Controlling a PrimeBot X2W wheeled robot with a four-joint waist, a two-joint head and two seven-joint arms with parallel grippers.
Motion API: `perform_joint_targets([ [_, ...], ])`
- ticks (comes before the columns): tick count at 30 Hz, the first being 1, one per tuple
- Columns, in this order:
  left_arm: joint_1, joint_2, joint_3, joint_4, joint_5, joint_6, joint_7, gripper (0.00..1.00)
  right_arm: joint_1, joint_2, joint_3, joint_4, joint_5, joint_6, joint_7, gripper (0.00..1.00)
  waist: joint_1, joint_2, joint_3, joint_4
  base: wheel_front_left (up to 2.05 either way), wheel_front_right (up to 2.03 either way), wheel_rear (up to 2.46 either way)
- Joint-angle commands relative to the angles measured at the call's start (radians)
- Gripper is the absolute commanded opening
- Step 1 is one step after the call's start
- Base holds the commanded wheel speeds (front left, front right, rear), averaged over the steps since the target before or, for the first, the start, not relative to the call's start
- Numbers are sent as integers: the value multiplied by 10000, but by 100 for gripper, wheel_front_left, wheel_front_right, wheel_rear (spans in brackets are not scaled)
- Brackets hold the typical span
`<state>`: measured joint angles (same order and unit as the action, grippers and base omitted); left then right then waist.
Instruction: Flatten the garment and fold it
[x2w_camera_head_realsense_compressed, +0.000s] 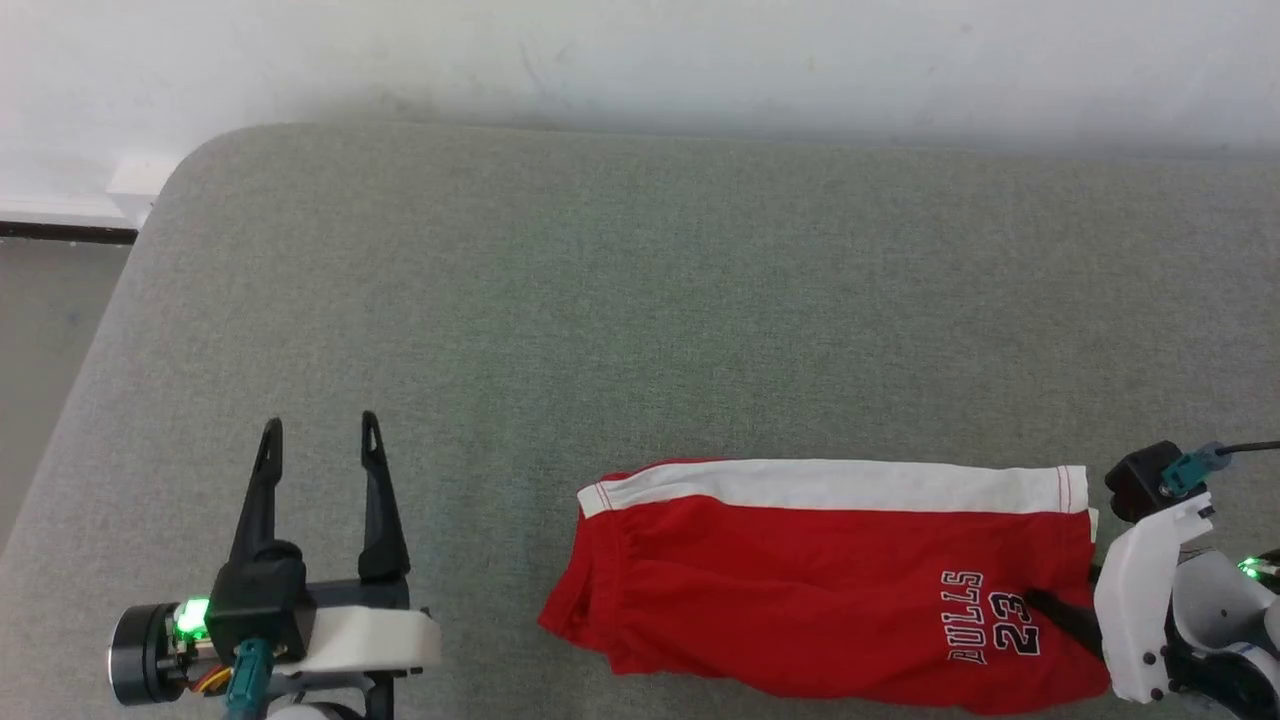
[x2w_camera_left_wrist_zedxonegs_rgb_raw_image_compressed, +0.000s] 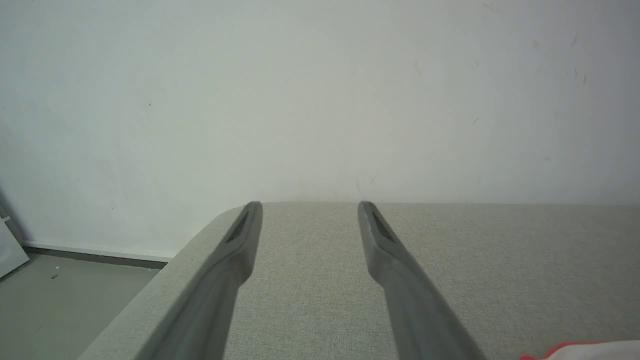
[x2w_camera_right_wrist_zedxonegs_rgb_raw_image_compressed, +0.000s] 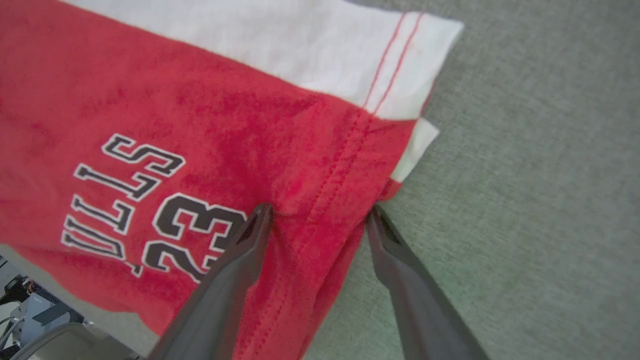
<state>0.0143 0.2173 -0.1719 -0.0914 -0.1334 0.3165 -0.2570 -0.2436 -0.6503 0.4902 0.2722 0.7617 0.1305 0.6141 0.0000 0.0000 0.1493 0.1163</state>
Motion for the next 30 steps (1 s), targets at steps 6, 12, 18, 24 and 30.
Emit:
perform_joint_targets([
  [6, 176, -366, 460, 103, 672, -455, -47, 100, 145, 269, 687, 254, 412, 2, -355, 0, 0, 0, -192, -79, 0, 0, 0],
  [12, 279, -458, 783, 63, 1019, -572, -47, 100, -525, -238, 32, 105, 708, 2, -970, 0, 0, 0, -478, -237, 0, 0, 0],
  [18, 420, -509, 793, 108, 1202, -624, -47, 100, -598, -1313, -761, -246, 1031, 2, -801, 0, 0, 0, -751, -276, 0, 0, 0],
  [24, 516, -545, 635, 159, 1303, -664, -47, 100, 144, -2234, -1332, -464, 1192, 2, -534, 0, 0, 0, -848, -226, 0, 0, 0],
  [30, 611, -502, 568, 234, 1311, -667, -47, 100, 658, -2209, -1224, -2214, 1299, 2, -495, 0, 0, 0, -914, -222, 0, 0, 0],
])
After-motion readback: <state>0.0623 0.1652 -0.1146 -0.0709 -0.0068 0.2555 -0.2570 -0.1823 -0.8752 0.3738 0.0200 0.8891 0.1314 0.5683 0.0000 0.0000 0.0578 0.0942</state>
